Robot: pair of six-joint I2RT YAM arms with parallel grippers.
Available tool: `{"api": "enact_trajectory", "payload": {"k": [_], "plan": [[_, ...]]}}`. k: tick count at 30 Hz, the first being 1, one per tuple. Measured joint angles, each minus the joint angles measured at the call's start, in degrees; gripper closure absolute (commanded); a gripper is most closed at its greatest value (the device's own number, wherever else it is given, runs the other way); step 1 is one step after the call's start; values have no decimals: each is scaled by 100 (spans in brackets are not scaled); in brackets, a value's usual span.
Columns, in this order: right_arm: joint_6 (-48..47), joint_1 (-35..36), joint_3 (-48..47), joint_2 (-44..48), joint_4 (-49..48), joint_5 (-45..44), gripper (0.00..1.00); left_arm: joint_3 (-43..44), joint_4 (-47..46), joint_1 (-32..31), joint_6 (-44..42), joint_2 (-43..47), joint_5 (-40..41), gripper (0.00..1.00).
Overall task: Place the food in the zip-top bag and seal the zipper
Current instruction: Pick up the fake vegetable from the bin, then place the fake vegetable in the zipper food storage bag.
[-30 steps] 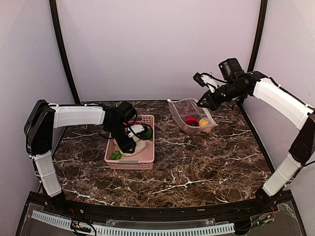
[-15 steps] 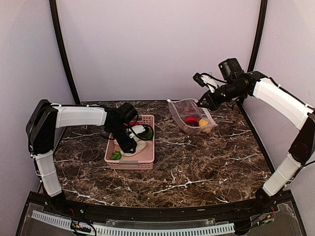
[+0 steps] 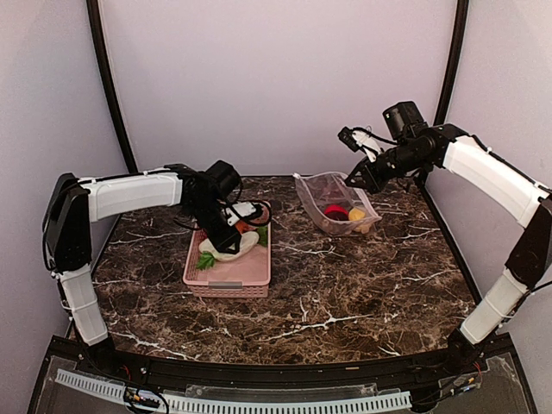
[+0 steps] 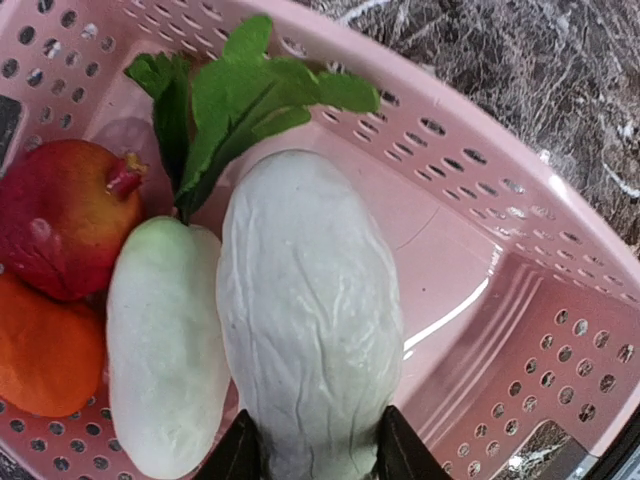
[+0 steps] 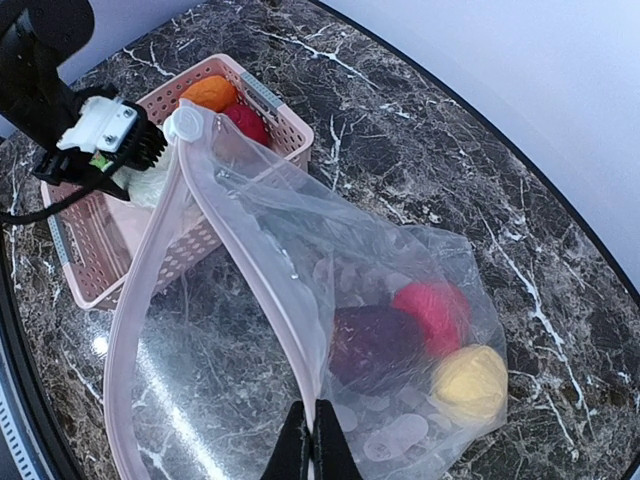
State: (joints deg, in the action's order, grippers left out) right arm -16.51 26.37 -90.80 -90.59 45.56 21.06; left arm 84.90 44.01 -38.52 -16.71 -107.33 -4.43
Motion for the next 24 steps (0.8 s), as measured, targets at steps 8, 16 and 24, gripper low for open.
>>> {"api": "enact_trajectory", "payload": {"k": [8,16,24], "plan": [[-55,0,-162,-181,-4,-162,100,538,-192,-153,551,901,-90,76],[-55,0,-535,-439,90,-284,100,-131,-2979,-984,1790,2050,-308,79],[-39,7,-1029,-490,297,-254,100,-560,-5930,-1189,2789,1919,-367,80]]}}
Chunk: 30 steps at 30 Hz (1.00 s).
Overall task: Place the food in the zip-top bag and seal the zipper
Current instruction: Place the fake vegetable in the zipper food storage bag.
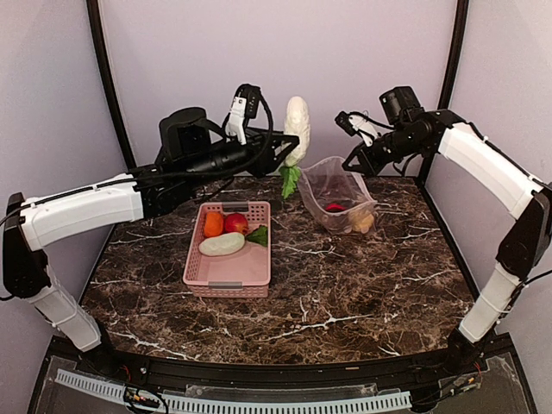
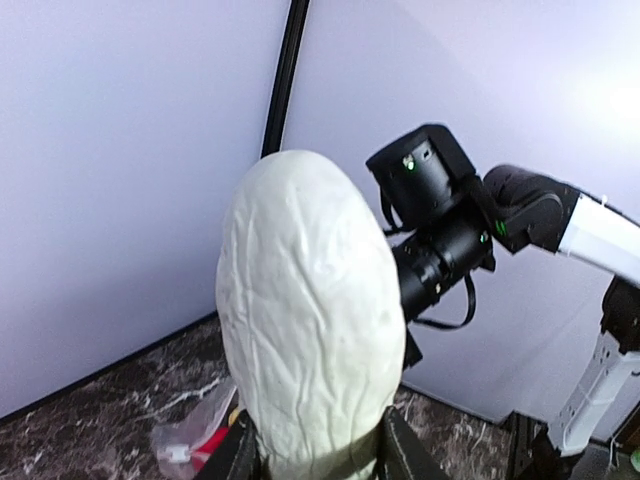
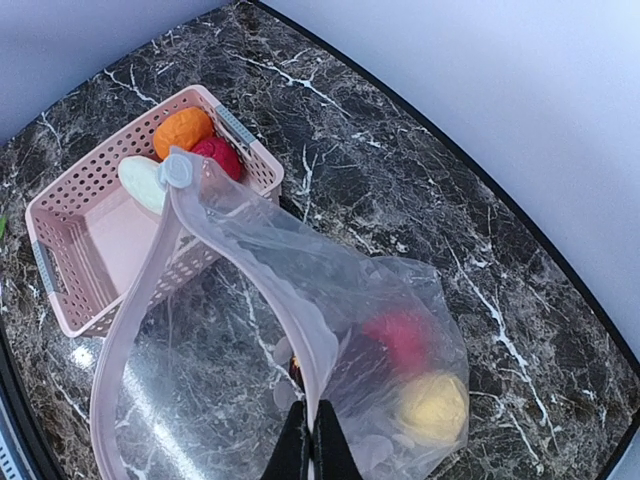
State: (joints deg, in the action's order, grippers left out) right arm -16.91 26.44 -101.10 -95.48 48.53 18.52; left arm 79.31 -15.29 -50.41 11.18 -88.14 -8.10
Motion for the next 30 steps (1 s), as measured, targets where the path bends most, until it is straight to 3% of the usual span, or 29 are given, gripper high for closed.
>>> {"api": "enact_trajectory", "payload": {"k": [6,11,17,20,23,25,30], "plan": [[92,17,-321,-44,232,225,100,566,-1506,-179,450,-1152,4,81],[149,31,-452,-50,282,435,100,909,-1821,-304,348,-1895,15,81],[249,33,-452,-50,321,533,100,914,-1899,-402,-210,-2074,188,77],[269,33,-455,-50,345,575,100,914,-1897,-476,-570,-2103,352,66],[271,22,-455,-50,385,568,100,916,-1915,-514,-876,-2153,584,44],[269,20,-455,-52,387,575,100,916,-1897,-529,-1062,-2194,734,35],[275,44,-455,-50,396,612,100,916,-1784,-538,-1182,-2260,988,30]]}}
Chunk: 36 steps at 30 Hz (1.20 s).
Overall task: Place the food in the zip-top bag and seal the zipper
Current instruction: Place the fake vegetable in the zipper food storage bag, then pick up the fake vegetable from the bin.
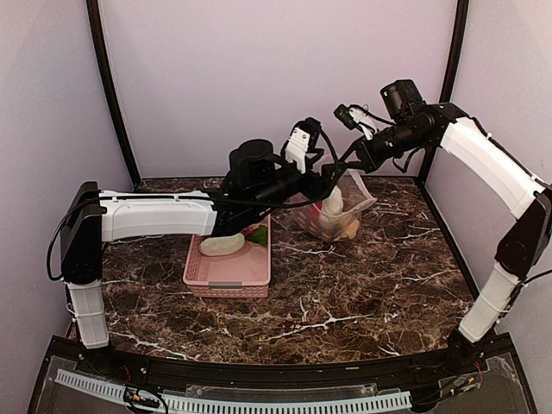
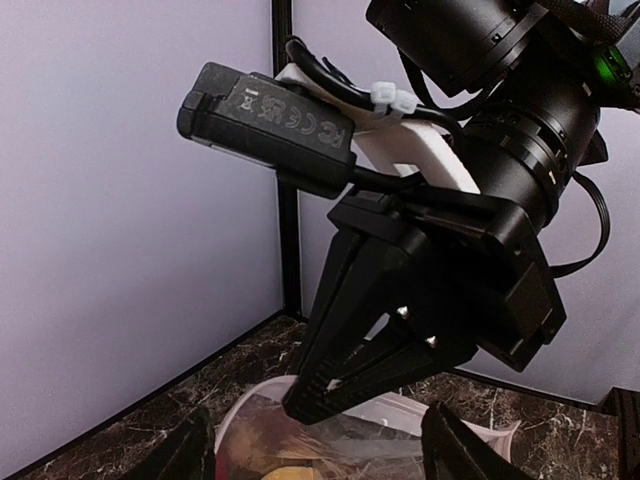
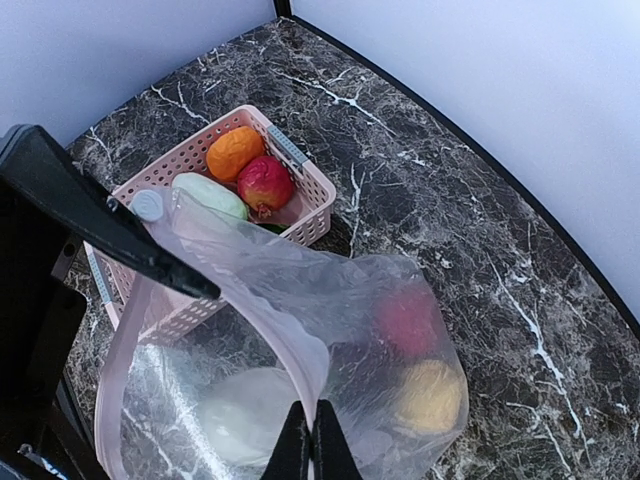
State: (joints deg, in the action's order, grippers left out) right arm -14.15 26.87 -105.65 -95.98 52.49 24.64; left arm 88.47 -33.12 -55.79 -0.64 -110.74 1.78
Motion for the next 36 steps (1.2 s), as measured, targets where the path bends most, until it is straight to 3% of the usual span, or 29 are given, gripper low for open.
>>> {"api": "enact_trajectory", "payload": {"k": [10,20,27,36], "plan": [[33,0,2,-2,4,-81,100,-275,7,0,24,407,92,30],[160,-387,-205,-35,-144,-828,100,-1445,658,0,155,2461,918,29],[363,-1115,-833,-260,-402,-964,100,-1805,1947,0,490,2883,1655,28],[240,-306,474,-83,-348,-302,100,-1731,4701,90,1228,2308,2688,23]]}}
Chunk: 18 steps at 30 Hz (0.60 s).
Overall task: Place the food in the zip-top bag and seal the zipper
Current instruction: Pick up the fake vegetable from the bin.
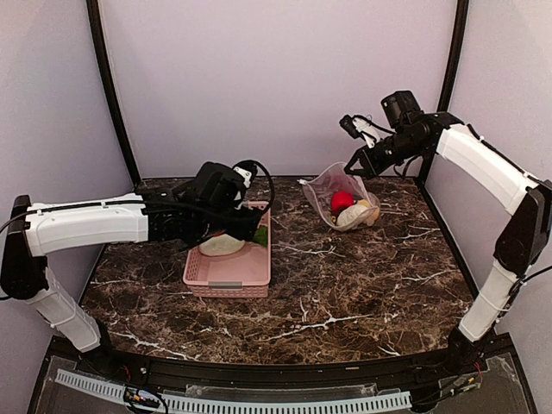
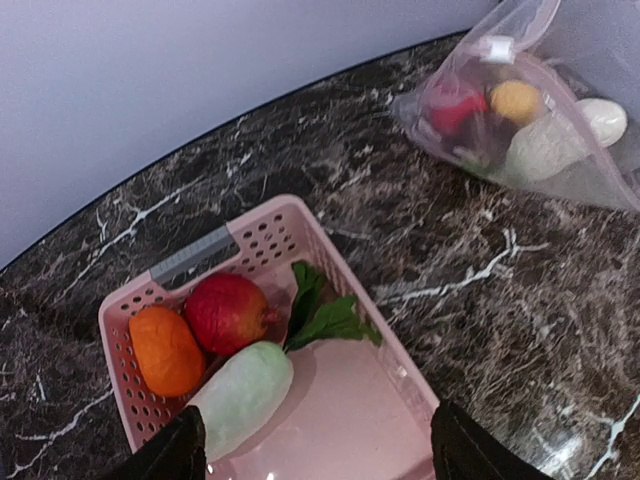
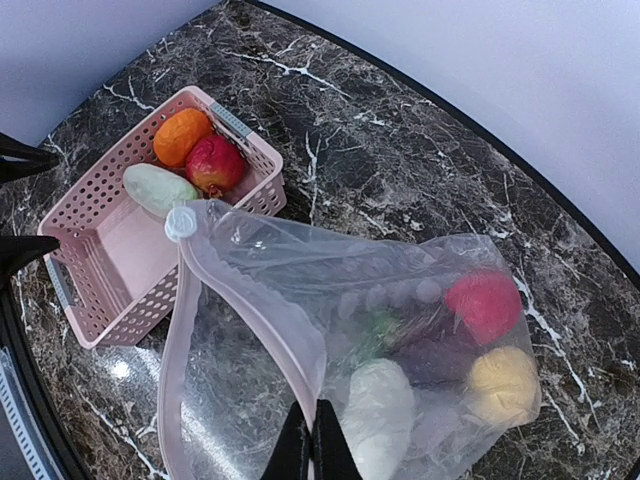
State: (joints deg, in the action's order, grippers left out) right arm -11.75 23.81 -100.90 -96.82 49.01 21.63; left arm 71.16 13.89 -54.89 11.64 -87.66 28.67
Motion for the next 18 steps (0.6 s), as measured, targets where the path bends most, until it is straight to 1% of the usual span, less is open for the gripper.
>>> {"api": "enact_trajectory", "payload": {"k": [4,7,11,14,18], "plan": [[-7,-37,103,44,-28,90,100,17,883,212,72,-282,-70,24],[-7,-63,216,151,-68,111,100,17,1394,555,63,-367,-407,26],[-20,-61,350,302,-107,114,100,17,1742,885,-79,-372,-776,28],[-22,-63,422,376,-129,133,100,17,1904,984,-203,-374,-1051,31],[-22,-63,516,457,-146,184,100,17,2000,1152,-579,-433,-1547,32]]}}
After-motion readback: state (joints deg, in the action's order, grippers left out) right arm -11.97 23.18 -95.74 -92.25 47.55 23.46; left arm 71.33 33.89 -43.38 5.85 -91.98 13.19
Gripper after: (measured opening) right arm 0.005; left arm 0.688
